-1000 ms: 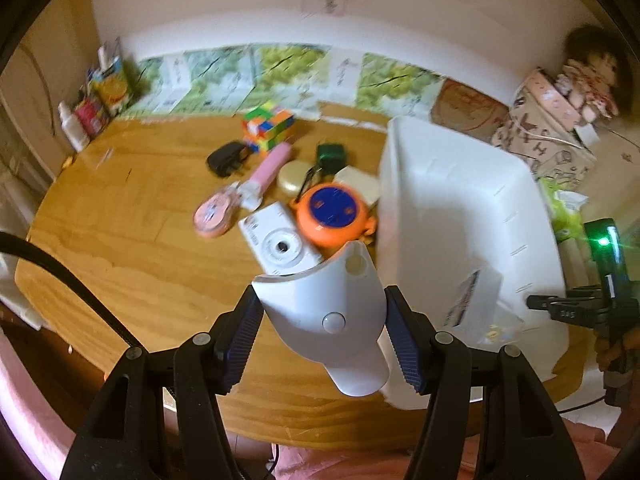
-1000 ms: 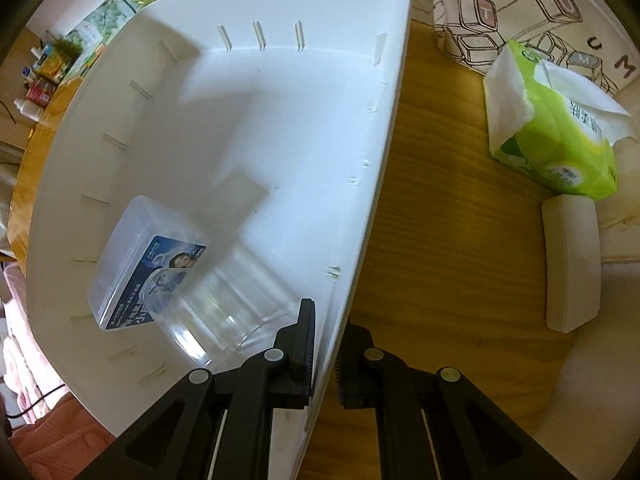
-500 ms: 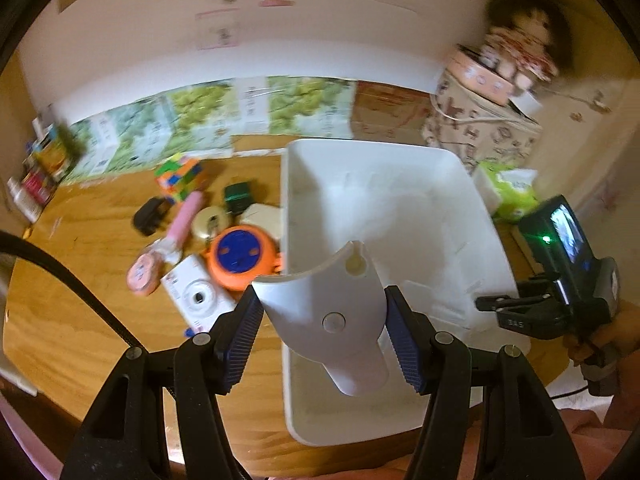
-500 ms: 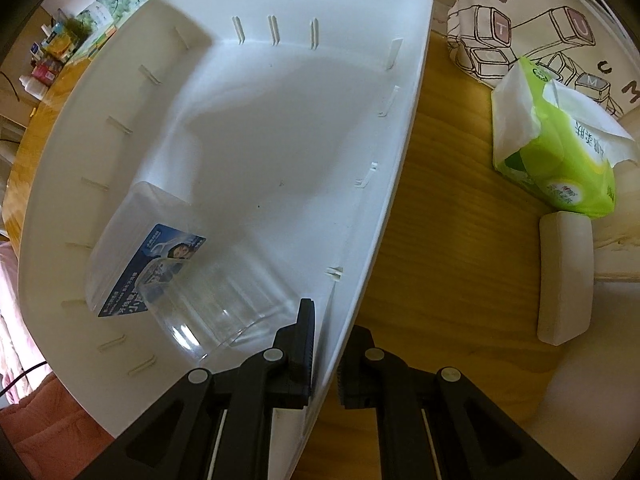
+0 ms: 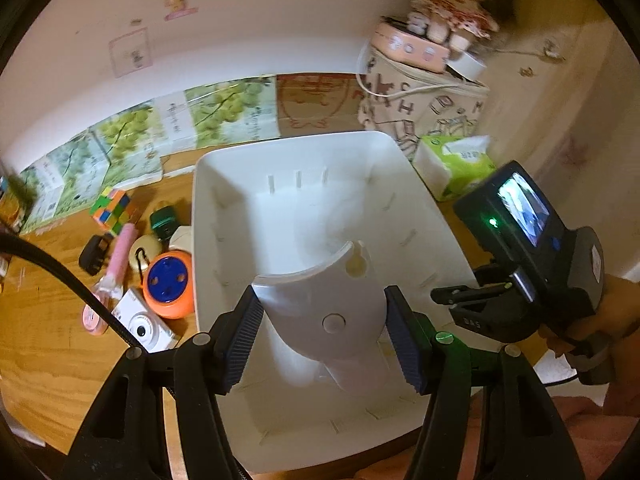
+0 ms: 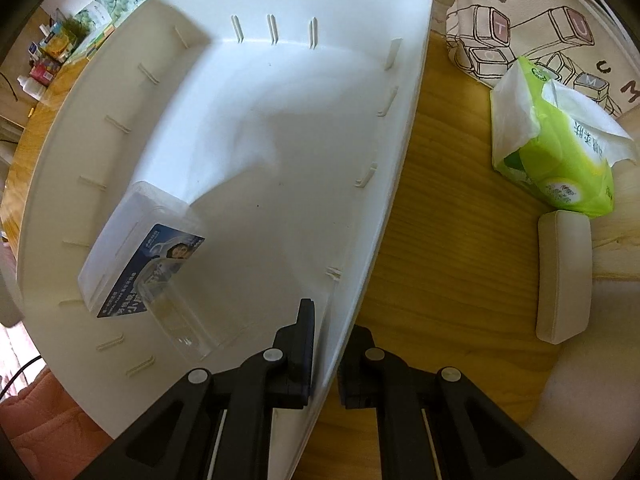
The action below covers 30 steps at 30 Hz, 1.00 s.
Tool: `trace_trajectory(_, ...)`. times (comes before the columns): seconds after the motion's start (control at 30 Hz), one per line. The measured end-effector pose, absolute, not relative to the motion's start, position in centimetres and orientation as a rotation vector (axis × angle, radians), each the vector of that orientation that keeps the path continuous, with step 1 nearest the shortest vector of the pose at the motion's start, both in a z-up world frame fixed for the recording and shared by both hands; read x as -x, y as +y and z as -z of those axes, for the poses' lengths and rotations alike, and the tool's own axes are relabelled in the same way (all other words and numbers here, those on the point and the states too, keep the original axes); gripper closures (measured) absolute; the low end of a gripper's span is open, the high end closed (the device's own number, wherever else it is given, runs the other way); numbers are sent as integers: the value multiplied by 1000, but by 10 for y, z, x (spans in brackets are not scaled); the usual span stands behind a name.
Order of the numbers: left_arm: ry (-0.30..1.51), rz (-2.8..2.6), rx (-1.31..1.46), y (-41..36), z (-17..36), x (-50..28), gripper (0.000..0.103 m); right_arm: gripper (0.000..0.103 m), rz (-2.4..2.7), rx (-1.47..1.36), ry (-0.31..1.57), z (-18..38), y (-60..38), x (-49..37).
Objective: Organize rigid objects
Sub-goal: 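Open the left gripper to drop the fan-shaped piece into the tray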
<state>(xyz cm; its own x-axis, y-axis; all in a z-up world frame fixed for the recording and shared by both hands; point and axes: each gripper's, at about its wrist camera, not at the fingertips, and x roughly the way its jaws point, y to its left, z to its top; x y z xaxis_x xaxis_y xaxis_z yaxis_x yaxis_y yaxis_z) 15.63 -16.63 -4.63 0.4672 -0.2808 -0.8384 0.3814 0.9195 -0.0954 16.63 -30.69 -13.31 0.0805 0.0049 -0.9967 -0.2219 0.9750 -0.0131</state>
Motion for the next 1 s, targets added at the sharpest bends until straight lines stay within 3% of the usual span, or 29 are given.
trace_trajectory(0.53,948,387,-93,-152,36,-148,37,94,-160,183,1486,134,-306,-166)
trace_trajectory(1.0,983,270,-58,-92,43,-138,25,95,-134,67,1494,133,-329,-171)
